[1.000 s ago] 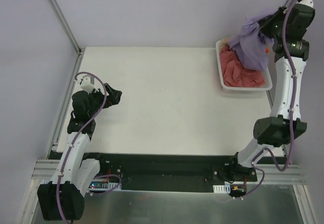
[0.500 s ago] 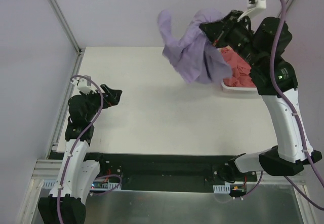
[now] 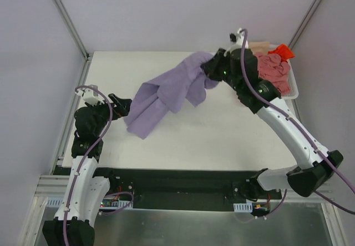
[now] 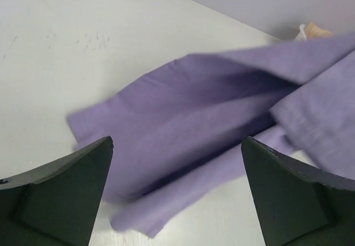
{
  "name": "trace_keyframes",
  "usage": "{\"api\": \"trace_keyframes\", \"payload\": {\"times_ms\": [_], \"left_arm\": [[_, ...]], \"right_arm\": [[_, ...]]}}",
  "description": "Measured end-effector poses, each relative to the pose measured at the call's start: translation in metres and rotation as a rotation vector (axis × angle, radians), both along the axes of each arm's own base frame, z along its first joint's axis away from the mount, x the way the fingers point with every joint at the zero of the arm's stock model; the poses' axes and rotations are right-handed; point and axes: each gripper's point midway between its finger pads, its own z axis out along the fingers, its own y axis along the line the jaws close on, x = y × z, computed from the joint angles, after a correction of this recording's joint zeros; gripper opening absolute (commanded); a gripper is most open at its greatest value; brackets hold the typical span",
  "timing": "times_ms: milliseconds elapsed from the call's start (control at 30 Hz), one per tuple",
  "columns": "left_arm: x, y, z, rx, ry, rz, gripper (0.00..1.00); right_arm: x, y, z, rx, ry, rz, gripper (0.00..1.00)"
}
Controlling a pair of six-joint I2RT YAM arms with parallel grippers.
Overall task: Fold and stack the t-shirts
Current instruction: Move the tshirt to the center of the board, then flatten out the tshirt
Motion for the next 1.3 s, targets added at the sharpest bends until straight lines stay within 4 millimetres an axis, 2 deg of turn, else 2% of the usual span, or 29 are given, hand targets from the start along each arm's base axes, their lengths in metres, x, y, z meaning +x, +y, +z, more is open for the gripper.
{"api": "trace_keyframes", "payload": {"times_ms": [33,67,133,200,267,333,400,500,567,667,733,833,900,967,1167,1233,1300], "left_arm": [[0.001,0.001,-0.001,0.001,0.004,0.006,0.99],[0.002,0.002,-0.002,0.001,0.009,0.011,0.99],[0.005,0.005,-0.008,0.003,0.029,0.031,0.99],[0.009,0.008,-0.017,0.004,0.063,0.049,0.99],[0.013,0.01,-0.027,0.002,0.103,0.059,0.99],[0.017,0.01,-0.04,-0.004,0.158,0.063,0.99],[0.022,0.011,-0.055,-0.011,0.227,0.068,0.99],[0.03,0.015,-0.076,-0.009,0.332,0.091,0.99],[0.039,0.019,-0.089,0.0,0.409,0.115,0.99],[0.062,0.024,-0.097,0.009,0.511,0.132,0.99],[0.084,0.028,-0.098,0.012,0.547,0.136,0.99],[0.115,0.033,-0.106,0.013,0.6,0.142,0.99],[0.129,0.036,-0.12,0.016,0.651,0.148,0.98],[0.134,0.037,-0.136,0.02,0.711,0.153,0.96],[0.131,0.036,-0.183,0.027,0.879,0.136,0.77],[0.129,0.035,-0.187,0.027,0.895,0.133,0.71],[0.131,0.035,-0.185,0.025,0.897,0.131,0.7]], "right_arm": [[-0.001,-0.012,-0.031,-0.036,0.048,-0.03,0.45],[-0.003,-0.028,-0.062,-0.078,0.092,-0.063,0.54],[-0.007,-0.066,-0.121,-0.18,0.166,-0.144,0.7],[-0.014,-0.11,-0.175,-0.285,0.24,-0.237,0.8],[-0.023,-0.146,-0.218,-0.383,0.319,-0.31,0.95],[-0.03,-0.163,-0.239,-0.456,0.366,-0.326,0.96],[-0.033,-0.164,-0.242,-0.508,0.361,-0.3,0.96],[-0.033,-0.147,-0.236,-0.551,0.319,-0.223,0.96],[-0.032,-0.122,-0.234,-0.58,0.292,-0.141,0.96],[-0.027,-0.071,-0.24,-0.625,0.272,0.008,0.96],[-0.024,-0.038,-0.254,-0.66,0.278,0.102,0.96],[-0.026,-0.009,-0.281,-0.716,0.307,0.181,0.96],[-0.031,-0.005,-0.294,-0.738,0.33,0.202,0.96],[-0.034,-0.006,-0.298,-0.742,0.336,0.205,0.96],[-0.044,-0.024,-0.298,-0.744,0.318,0.171,0.96],[-0.045,-0.031,-0.296,-0.75,0.309,0.15,0.96],[-0.046,-0.036,-0.293,-0.755,0.3,0.13,0.96]]}}
